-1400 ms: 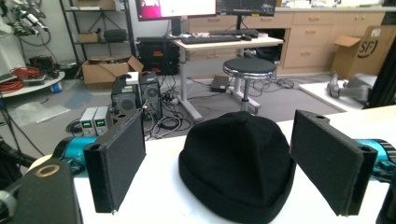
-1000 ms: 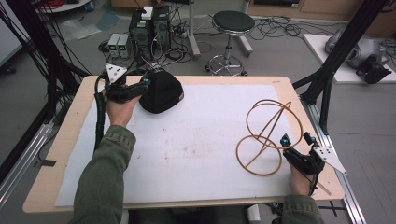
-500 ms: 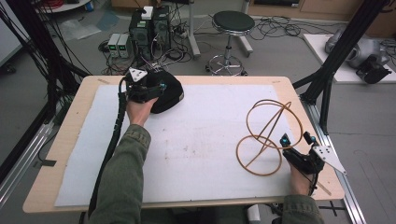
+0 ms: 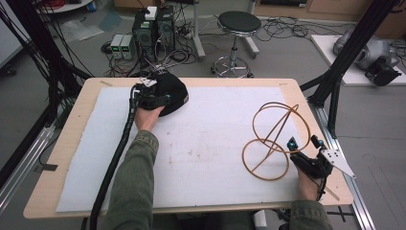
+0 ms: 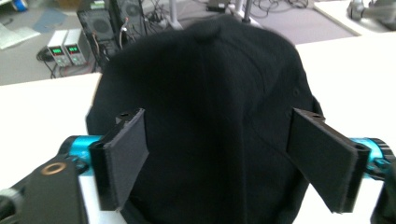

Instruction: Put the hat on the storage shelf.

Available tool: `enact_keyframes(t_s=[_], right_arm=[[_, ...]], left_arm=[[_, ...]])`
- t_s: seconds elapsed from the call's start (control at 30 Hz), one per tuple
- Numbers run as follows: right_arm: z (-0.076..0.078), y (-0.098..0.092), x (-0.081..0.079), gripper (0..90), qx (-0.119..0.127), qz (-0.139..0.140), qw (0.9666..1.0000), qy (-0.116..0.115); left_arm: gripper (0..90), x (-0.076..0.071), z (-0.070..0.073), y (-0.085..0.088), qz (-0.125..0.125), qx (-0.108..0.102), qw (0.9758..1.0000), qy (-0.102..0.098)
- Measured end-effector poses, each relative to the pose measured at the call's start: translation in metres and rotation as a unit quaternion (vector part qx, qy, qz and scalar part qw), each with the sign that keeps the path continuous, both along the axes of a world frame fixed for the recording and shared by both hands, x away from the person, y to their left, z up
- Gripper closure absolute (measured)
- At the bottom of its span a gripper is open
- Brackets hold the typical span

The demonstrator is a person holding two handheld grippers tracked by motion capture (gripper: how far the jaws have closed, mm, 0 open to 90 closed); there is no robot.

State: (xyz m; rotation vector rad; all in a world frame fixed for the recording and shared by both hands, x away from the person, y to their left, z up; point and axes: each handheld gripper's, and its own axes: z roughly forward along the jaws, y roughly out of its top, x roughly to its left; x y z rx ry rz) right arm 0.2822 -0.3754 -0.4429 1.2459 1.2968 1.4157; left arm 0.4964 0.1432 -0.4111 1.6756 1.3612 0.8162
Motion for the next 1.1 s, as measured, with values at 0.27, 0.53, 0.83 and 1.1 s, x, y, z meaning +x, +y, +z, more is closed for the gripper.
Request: enact_keyframes(t_s=[0.27,0.53,0.83,1.1], right_arm=[[0.000,-0.002,0.000,14.5,0.000,0.001,1.0000,-0.001],[0.000,-0.001,0.000,14.5,0.000,0.003,1.0000,0.001],[-0.001,-0.002,0.000,14.5,-0.002,0.005,1.0000,0.002],[-0.001,-0.002,-0.001,14.5,0.003,0.004,1.0000,0.005]], left_arm=[[42.1,0.005,-0.007,0.003,-0.008,-0.034,0.9992,0.020],[81.3,0.002,-0.008,-0.003,-0.008,0.007,0.9999,0.009],[88.2,-0.001,-0.002,0.000,-0.016,0.019,0.9996,0.010],[88.2,-0.006,0.010,0.002,-0.024,0.015,0.9996,-0.006]])
